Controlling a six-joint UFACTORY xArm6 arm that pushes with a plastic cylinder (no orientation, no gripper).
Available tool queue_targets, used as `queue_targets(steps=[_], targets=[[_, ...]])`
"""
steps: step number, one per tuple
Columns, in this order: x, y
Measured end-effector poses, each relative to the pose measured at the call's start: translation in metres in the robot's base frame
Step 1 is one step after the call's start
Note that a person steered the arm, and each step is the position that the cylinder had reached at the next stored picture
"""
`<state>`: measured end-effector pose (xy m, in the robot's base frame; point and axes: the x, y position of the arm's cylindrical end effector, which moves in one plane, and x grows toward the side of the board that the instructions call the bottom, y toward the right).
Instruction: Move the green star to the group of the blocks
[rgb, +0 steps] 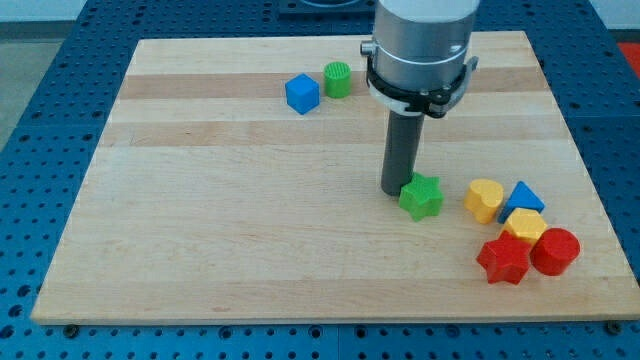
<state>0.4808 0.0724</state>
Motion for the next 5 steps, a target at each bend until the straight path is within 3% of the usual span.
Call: queue_targets(steps=[2,5], targets=[[0.026,0.015],[0.031,0.041]])
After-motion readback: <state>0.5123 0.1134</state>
